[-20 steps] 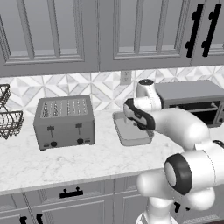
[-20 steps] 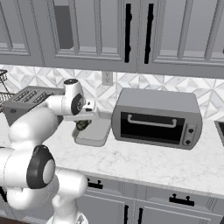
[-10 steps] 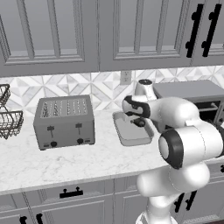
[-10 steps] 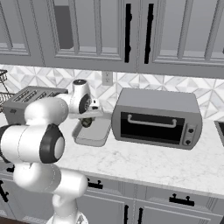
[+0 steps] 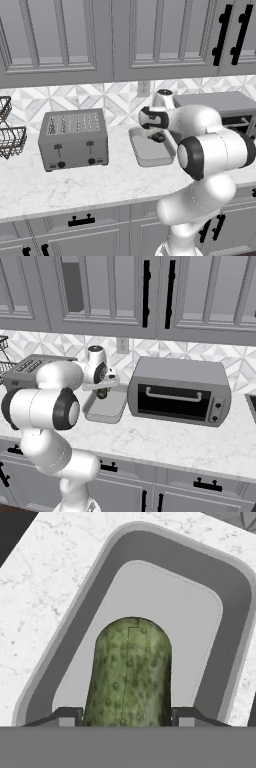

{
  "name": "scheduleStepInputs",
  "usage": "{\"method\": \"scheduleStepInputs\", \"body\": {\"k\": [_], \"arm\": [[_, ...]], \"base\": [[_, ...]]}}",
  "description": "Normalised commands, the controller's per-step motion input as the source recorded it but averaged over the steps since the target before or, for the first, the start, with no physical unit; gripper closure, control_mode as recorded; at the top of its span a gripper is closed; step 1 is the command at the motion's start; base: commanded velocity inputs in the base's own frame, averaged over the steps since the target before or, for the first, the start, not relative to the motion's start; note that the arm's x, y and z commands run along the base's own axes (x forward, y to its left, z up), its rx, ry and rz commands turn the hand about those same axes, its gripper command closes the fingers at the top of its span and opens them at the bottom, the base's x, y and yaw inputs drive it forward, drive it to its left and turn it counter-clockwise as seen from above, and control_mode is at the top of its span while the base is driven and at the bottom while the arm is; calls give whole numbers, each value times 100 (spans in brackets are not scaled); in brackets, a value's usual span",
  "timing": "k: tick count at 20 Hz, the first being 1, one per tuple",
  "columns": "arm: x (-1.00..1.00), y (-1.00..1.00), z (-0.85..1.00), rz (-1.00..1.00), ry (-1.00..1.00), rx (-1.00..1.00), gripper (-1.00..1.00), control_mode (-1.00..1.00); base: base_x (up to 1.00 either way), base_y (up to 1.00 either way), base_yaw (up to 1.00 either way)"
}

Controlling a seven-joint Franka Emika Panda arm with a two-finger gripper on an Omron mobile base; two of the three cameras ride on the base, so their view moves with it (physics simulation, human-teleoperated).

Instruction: Place one cucumber and one steak in each tupperware on the nearby counter, to pack two identical lunches.

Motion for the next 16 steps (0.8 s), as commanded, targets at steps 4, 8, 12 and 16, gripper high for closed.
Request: {"method": "scheduleStepInputs", "body": {"k": [4,8,12,16], "arm": [[14,0,-56,11,-2,0,100,-100],[4,0,-50,10,-9,0,100,-100],[0,-1,-6,10,-3,0,100,-100],[0,0,0,2,0,0,-100,-100]], "base": [[0,0,0],[0,0,0],[0,0,0],[0,0,0]]}}
